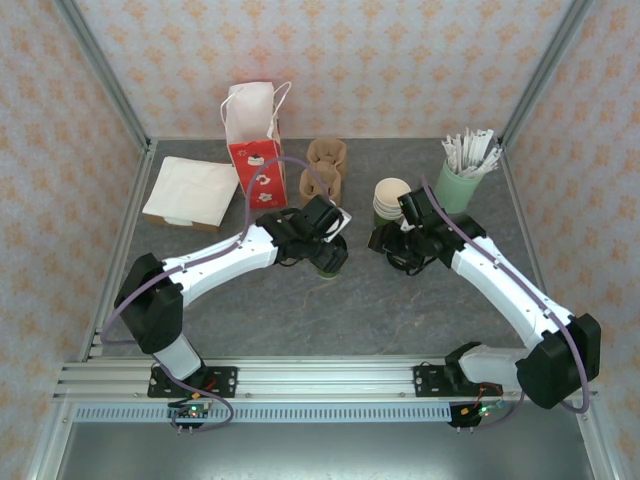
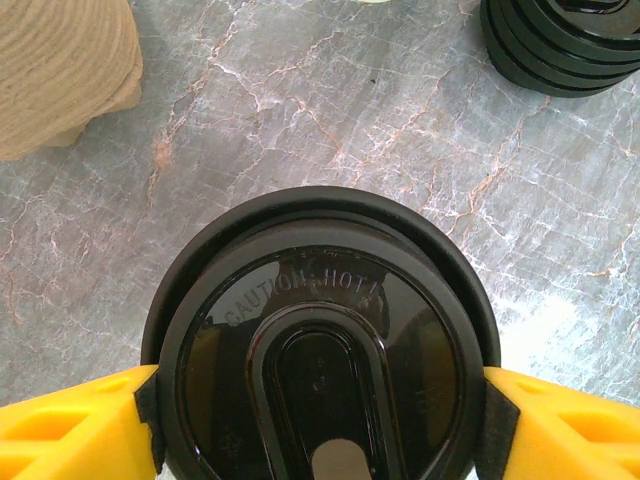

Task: Pack the takeout coffee

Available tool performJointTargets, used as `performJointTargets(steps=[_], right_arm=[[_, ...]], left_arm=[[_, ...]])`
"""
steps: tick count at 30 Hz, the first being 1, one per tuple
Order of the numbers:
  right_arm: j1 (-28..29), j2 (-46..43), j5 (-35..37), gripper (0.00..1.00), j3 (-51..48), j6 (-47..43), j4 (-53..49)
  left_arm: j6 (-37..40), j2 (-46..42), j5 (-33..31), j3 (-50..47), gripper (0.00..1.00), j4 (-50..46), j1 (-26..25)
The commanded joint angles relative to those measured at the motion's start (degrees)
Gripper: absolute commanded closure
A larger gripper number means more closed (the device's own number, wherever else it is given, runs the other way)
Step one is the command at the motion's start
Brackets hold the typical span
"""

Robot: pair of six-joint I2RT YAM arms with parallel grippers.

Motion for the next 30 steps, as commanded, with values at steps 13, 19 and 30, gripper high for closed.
performJointTargets(steps=[13, 19, 30], right_arm=[[-0.10, 0.45, -0.64, 0.43, 1.15, -0.44, 0.23], [-0.14, 0.45, -0.74, 0.43, 1.10, -0.23, 0.23], [-0.17, 0.40, -0.62, 0.43, 1.39, -0.46, 0.11]], left_arm=[[0.67, 1.05, 0.39, 2.36, 0.19, -0.82, -0.37], [0.78, 1.06, 0.39, 2.89, 0.17, -0.94, -0.39], [0.17, -1.22, 0.52, 2.98, 0.13, -0.44, -0.41]])
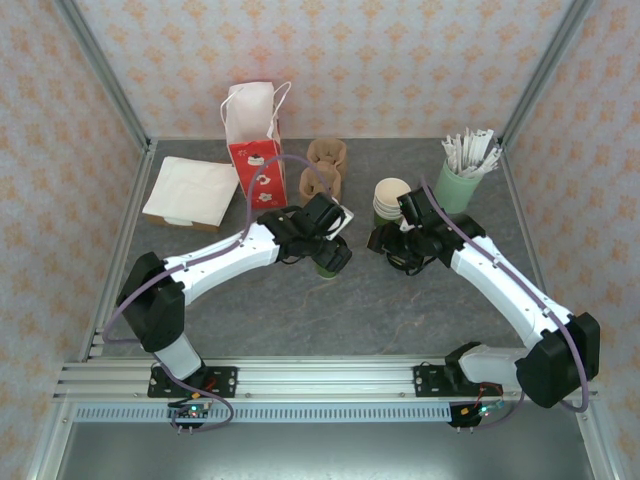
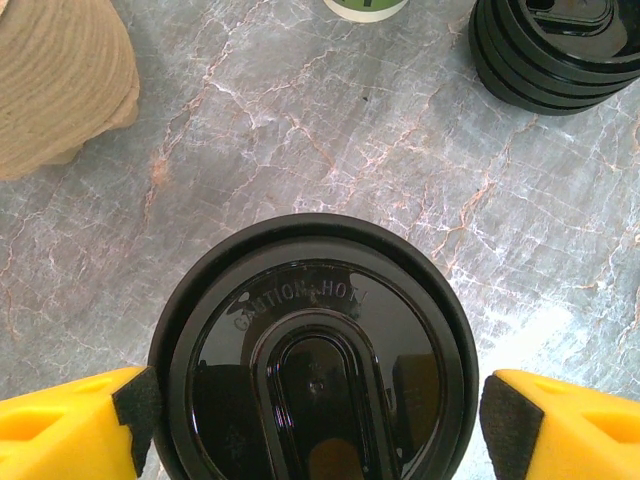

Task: Pack the takeout coffee

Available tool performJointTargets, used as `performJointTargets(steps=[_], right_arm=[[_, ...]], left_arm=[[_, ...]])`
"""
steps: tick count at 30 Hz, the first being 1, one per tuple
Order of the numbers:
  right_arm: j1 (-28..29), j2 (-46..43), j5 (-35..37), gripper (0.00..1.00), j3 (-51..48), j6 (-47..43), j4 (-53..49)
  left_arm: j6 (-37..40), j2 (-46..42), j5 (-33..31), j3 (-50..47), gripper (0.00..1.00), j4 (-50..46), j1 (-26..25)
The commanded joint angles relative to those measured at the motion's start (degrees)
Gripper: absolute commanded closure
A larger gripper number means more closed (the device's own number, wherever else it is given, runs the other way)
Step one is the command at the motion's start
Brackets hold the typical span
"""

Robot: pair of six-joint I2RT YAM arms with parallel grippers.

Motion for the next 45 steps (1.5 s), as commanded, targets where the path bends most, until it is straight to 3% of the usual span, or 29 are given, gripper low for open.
performJointTargets(steps=[1, 6, 12, 20, 25, 35, 45], right_arm=[[-0.17, 0.17, 0.28, 0.43, 1.53, -0.50, 0.10], [-0.09, 0.53, -0.37, 0.43, 2.27, -0.89, 0.54], [0.18, 2.53, -2.33, 0.45, 3.40, -1.91, 1.61], [0.56, 6.37, -6.28, 0.49, 3.44, -0.40, 6.52], [0.57, 7.78, -8.76, 0.51, 1.83, 0.95, 9.61], [0.61, 10.82, -10.36, 0.53, 1.06, 1.93, 11.22], [0.61, 12.48, -10.92, 0.56, 0.88, 2.17, 11.53]], left_arm=[[-0.33, -2.73, 0.24, 1.55, 0.12, -0.16, -0.28], [-2.90, -7.06, 2.68, 2.09, 0.08, 0.88, 1.13], [-11.05, -13.65, 9.38, -0.64, 0.08, 3.84, 8.10], [-24.12, -18.99, 20.25, -8.98, 0.26, 4.68, 16.75], [-32.46, -19.90, 28.50, -15.94, 0.37, 9.90, 20.29], [-35.63, -13.14, 35.65, -17.69, 0.42, 14.85, 21.35], [-34.49, -8.91, 34.29, -16.19, 0.47, 14.09, 21.39]])
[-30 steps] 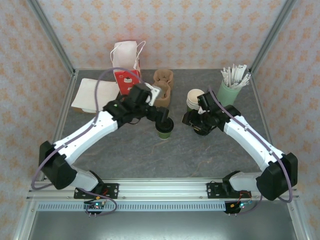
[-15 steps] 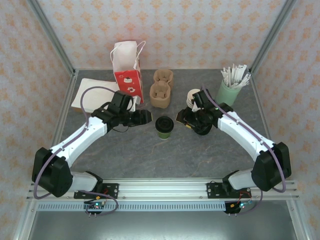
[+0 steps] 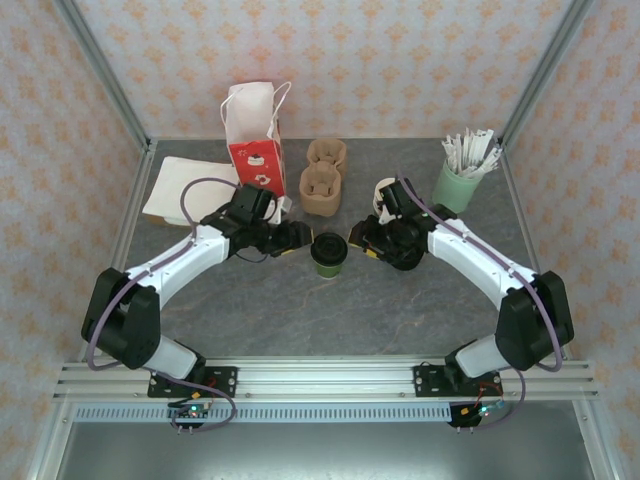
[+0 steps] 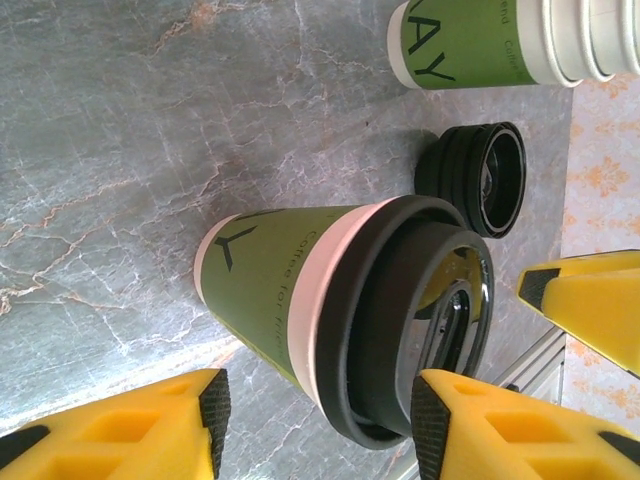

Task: Pack the takeout coffee

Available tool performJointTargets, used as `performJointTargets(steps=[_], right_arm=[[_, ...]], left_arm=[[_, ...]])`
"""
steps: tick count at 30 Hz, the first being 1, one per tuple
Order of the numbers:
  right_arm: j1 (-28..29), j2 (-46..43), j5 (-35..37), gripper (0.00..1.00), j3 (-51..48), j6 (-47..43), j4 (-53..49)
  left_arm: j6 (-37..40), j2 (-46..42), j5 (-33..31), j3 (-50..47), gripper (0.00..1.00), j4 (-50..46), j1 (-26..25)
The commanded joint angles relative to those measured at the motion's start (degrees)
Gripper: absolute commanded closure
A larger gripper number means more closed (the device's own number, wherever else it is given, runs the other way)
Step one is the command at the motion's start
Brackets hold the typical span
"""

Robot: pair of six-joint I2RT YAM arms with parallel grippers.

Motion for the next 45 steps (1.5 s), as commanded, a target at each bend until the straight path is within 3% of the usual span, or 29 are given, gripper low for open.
performJointTargets(steps=[1, 16, 32, 45], right_arm=[[0.26, 0.33, -0.27, 0.56, -0.71, 0.39, 0.88], [0.34, 1.79, -0.97, 0.60, -0.68, 0.27, 0.93], [0.61, 3.86, -1.65, 0.63, 0.10, 0.19, 1.63], [1.24, 3.66, 0.58, 0.64, 1.40, 0.13, 1.75]], left_arm=[[0.14, 1.53, 1.12, 1.42, 0.48, 1.46, 0.37], [0.76, 2.83, 1.56, 0.89, 0.50, 2.28, 0.33], [2.60, 4.06, -0.38, 0.81, 0.60, 0.17, 0.36], [3.04, 3.97, -0.22, 0.79, 0.59, 0.11, 0.37]])
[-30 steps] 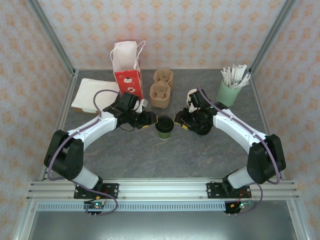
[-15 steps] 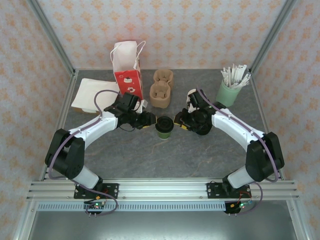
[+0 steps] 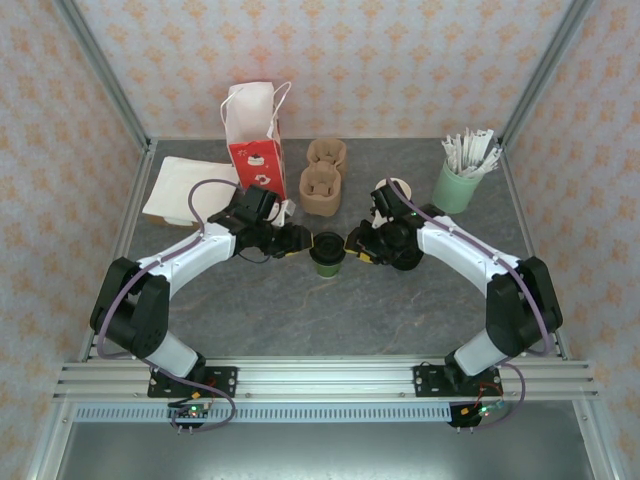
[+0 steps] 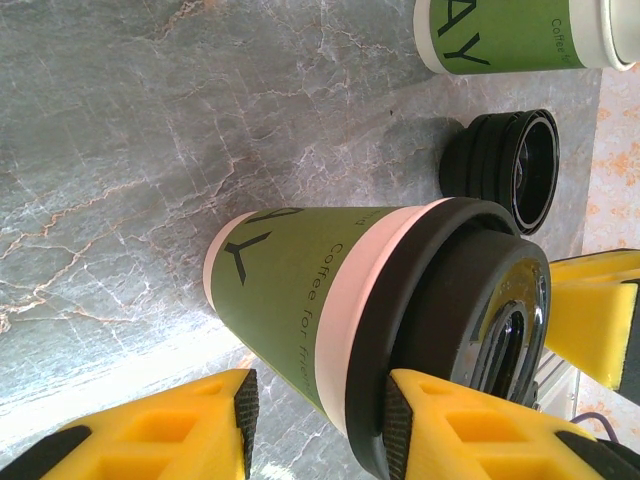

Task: Pack the takeout coffee

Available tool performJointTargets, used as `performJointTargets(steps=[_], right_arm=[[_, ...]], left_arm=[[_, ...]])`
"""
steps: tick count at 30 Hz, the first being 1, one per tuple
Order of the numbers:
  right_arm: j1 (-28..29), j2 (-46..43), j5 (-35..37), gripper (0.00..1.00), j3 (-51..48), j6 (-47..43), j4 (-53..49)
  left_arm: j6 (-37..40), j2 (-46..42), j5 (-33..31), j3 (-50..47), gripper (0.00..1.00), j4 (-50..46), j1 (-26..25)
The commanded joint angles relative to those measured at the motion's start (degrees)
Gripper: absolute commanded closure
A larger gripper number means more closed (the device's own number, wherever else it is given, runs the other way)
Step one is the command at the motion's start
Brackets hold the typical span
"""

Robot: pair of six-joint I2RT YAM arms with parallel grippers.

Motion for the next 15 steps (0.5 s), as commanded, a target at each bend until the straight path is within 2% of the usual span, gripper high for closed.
performJointTargets(steps=[1, 15], right_arm=[[0.26, -1.54, 2.36, 0.64, 1.42, 0.10, 0.65], [0.29, -2.82, 0.49, 0.65, 0.30, 0.96, 3.81]], left_arm=[[1.27, 0.56, -0.97, 0.81, 0.59, -1.09, 0.30], [1.43, 0.72, -1.27, 0.89, 0.59, -1.19, 0.15]])
